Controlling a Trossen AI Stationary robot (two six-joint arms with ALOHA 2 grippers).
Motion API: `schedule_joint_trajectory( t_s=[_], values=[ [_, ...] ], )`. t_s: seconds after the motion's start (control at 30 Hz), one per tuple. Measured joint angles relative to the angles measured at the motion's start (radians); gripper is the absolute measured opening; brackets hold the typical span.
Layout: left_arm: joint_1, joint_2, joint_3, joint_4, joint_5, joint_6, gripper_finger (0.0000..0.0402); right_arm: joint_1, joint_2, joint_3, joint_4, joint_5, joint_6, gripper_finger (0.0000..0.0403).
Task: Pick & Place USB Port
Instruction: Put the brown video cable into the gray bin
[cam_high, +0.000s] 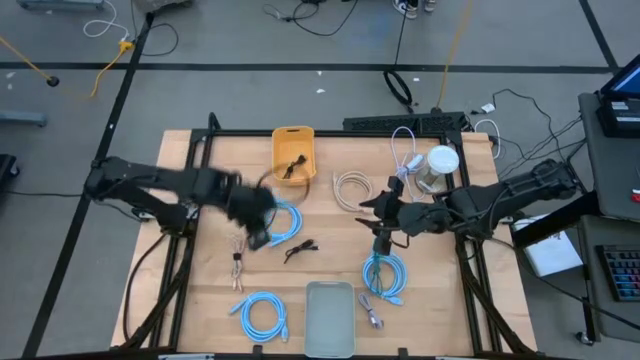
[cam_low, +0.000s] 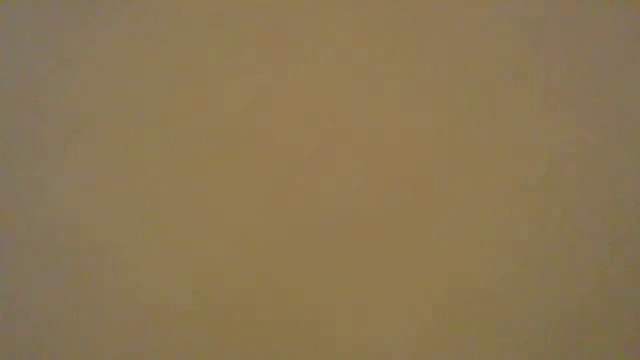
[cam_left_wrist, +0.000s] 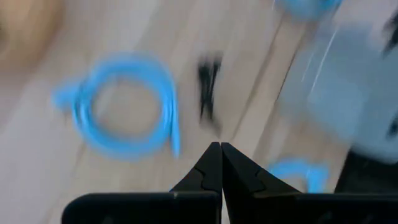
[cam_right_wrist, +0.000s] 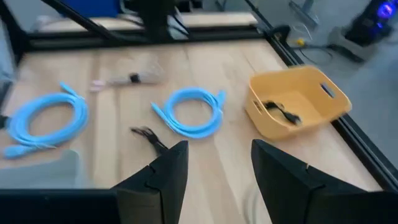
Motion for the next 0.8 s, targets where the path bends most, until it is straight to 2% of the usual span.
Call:
schedule_joint_trajectory(
  t_s=[0.1, 0.23, 0.37, 0.43, 0.5, 0.6, 0.67, 0.73, 0.8],
  values=[
    [-0.120, 0.003, -0.112, -0.057, -0.092, -0.137, 0.0001, -0.031, 0.000, 0.000, -0.037, 0.000, 0.014, 0.0169],
    [-0.251, -0.006, -0.245, -0.039, -0.257, -0.388, 0.0001, -0.075, 0.000, 0.000, -0.055, -0.001, 0.052, 0.0169],
    [-0.322, -0.018, -0.338, 0.135, -0.450, -0.665, 0.0005, -0.139, -0.001, -0.063, -0.014, -0.003, 0.127, 0.0169],
    [-0.342, -0.030, -0.376, 0.272, -0.541, -0.739, 0.0004, -0.176, 0.000, -0.134, 0.017, -0.009, 0.172, 0.0169],
    [-0.347, -0.041, -0.403, 0.403, -0.620, -0.757, 0.0002, -0.222, 0.000, -0.231, 0.097, -0.061, 0.206, 0.0169],
    [-0.334, -0.057, -0.408, 0.501, -0.701, -0.727, 0.0006, -0.301, 0.009, -0.403, 0.329, -0.301, 0.152, 0.0169],
    [-0.315, -0.060, -0.408, 0.520, -0.695, -0.688, 0.0011, -0.327, 0.020, -0.476, 0.404, -0.417, 0.072, 0.0169],
    [-0.296, -0.066, -0.408, 0.529, -0.661, -0.655, 0.0015, -0.327, 0.021, -0.507, 0.384, -0.422, -0.006, 0.0169],
    [-0.285, -0.073, -0.408, 0.535, -0.639, -0.626, 0.0014, -0.324, 0.022, -0.516, 0.348, -0.385, -0.102, 0.0169]
  ],
)
